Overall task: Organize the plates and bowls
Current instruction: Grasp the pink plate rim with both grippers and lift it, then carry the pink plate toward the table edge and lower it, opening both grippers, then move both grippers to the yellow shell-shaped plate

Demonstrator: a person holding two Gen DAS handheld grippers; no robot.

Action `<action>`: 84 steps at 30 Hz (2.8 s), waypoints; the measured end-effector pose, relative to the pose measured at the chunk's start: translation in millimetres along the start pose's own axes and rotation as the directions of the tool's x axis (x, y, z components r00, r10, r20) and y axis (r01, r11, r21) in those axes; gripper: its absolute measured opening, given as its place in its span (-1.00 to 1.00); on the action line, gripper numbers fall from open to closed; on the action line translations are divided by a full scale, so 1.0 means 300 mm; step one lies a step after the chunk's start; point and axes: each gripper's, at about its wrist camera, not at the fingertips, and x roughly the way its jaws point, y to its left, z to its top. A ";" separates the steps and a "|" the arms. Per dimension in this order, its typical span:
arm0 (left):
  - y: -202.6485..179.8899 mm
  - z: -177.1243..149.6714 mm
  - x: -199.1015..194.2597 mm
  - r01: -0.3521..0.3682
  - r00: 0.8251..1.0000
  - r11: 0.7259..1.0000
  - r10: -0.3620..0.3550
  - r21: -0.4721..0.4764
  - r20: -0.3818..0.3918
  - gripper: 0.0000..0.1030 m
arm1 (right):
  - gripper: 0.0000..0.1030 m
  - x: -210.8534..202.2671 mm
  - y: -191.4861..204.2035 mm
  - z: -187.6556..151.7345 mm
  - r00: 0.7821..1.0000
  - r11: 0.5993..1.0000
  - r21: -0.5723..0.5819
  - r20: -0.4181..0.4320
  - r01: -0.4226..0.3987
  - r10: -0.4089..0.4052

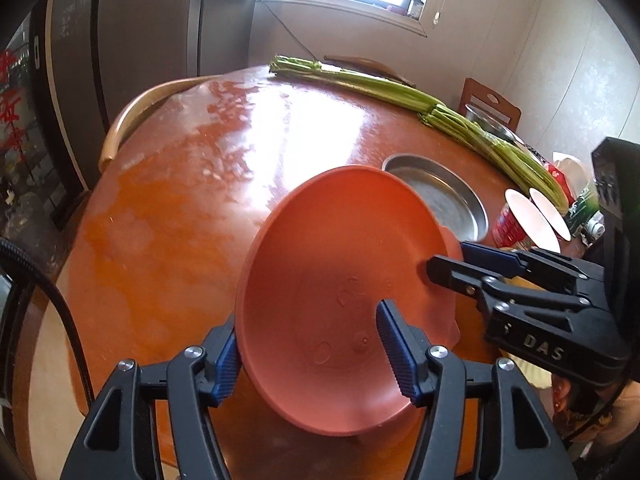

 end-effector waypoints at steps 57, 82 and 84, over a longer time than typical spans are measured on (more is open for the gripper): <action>-0.023 0.179 -0.049 -0.102 0.987 0.987 0.084 0.126 0.138 0.42 | 0.08 -0.264 -0.072 -0.073 0.950 0.967 0.221 0.253 0.124 -0.180; -0.441 -0.008 -0.127 0.055 0.990 0.954 -0.091 0.295 0.109 0.43 | 0.13 -0.578 -0.146 -0.416 0.911 0.938 0.300 0.312 0.175 -0.270; -0.466 -0.018 -0.104 0.055 0.992 0.951 -0.088 0.304 0.095 0.43 | 0.13 -0.571 -0.151 -0.450 0.919 0.935 0.313 0.295 0.166 -0.262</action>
